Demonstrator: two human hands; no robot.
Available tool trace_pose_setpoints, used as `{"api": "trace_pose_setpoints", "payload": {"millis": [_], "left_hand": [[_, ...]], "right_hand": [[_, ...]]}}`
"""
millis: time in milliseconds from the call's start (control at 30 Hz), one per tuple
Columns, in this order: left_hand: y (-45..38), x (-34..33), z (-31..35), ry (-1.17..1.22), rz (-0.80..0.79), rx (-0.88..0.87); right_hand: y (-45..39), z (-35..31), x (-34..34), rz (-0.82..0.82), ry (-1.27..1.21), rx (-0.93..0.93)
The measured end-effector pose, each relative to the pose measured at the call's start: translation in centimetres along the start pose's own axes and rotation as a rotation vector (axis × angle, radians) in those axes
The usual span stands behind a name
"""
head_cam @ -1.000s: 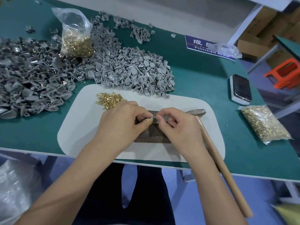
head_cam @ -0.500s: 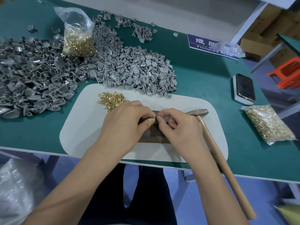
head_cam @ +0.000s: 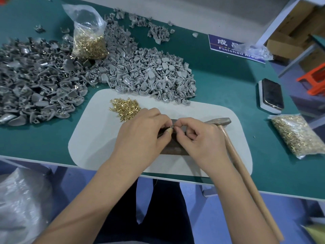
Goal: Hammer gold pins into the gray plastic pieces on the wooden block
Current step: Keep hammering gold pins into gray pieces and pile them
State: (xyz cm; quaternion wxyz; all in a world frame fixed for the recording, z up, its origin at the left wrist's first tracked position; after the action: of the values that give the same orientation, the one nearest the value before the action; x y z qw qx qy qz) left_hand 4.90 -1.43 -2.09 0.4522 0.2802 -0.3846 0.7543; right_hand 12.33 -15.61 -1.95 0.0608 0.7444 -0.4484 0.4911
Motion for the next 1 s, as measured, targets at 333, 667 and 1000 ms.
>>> {"api": "trace_pose_setpoints", "payload": {"millis": [333, 667, 1000], "left_hand": [[0.3, 0.0, -0.1, -0.038, 0.045, -0.047], [0.6, -0.2, -0.1, -0.005, 0.053, -0.030], [-0.1, -0.2, -0.1, -0.055, -0.006, -0.001]], "right_hand": [[-0.9, 0.6, 0.3, -0.189, -0.092, -0.100], [-0.6, 0.4, 0.2, -0.125, -0.078, -0.073], [4.0, 8.8, 5.6, 0.162, 0.370, -0.567]]}}
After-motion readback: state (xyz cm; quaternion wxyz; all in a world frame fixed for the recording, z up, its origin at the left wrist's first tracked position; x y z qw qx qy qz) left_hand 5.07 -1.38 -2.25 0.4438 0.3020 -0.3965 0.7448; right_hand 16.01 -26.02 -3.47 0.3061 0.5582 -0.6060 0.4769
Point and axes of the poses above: each hand's wrist, its own y-axis away from the middle knuckle, its own x-axis out of the back of the hand, z = x × y, the point moved 5 cm from there along -y, towards the middle knuckle, and after that the axes turned 3 degrees about x, right-handed, at the moved point
